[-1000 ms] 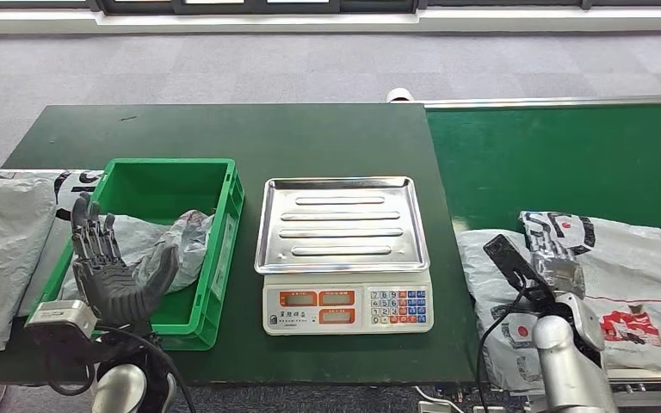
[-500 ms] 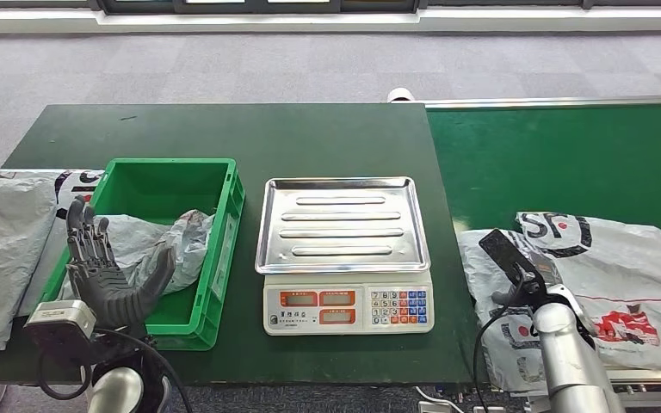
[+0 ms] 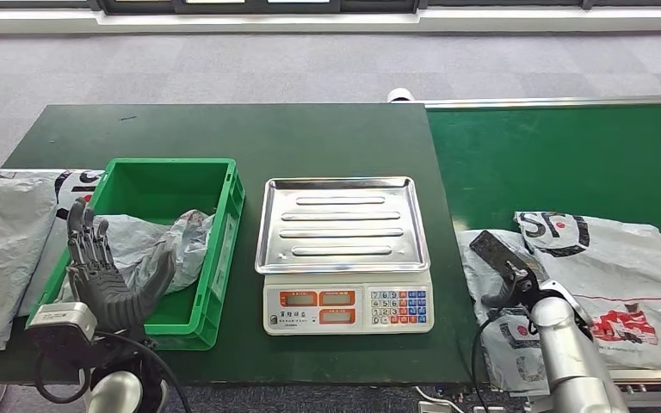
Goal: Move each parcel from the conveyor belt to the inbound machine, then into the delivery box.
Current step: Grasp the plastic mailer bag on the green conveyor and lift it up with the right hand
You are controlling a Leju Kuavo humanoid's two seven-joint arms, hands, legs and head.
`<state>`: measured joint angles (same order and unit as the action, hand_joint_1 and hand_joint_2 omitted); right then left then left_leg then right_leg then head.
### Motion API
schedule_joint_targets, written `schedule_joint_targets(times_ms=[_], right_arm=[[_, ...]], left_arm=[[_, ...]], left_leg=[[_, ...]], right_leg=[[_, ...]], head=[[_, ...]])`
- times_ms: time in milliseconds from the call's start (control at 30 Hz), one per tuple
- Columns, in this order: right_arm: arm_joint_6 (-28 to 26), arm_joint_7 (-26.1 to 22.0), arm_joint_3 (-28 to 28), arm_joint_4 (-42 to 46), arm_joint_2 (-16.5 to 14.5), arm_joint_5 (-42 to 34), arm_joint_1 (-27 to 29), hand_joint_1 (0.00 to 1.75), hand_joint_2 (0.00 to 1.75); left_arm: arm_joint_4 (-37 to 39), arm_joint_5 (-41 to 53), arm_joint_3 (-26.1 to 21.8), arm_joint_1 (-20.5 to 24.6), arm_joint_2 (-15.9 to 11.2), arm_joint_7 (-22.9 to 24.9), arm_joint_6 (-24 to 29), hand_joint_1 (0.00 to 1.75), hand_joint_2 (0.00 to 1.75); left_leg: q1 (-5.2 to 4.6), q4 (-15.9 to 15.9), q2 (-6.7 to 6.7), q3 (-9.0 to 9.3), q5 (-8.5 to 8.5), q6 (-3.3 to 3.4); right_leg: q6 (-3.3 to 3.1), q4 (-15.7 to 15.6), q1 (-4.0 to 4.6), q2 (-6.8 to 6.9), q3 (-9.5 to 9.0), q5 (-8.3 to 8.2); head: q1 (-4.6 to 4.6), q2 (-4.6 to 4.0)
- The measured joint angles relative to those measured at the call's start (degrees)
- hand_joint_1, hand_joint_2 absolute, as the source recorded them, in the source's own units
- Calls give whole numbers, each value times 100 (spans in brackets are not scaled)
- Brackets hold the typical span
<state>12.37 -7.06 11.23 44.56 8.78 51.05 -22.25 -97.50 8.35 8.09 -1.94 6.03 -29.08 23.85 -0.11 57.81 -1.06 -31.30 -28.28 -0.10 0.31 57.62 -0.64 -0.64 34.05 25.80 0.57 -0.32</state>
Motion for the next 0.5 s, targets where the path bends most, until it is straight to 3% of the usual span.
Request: schedule_joint_targets(times_ms=[233, 500], right_arm=[[786, -174, -690, -204, 440, -84, 9, 0, 175], [917, -325, -1136, -362, 620, -206, -100, 1, 175]], left_arm=[[-1, 58, -3, -10, -2, 52, -41, 0, 175], [-39, 416, -43, -16, 2, 200, 72, 0, 175]], left_leg=[[-1, 0, -6, -2, 0, 0], [0, 0, -4, 0, 0, 0]], right_leg=[[0, 0, -1, 7, -1, 0], [0, 0, 0, 7, -2, 0]], head=[[0, 0], [0, -1]])
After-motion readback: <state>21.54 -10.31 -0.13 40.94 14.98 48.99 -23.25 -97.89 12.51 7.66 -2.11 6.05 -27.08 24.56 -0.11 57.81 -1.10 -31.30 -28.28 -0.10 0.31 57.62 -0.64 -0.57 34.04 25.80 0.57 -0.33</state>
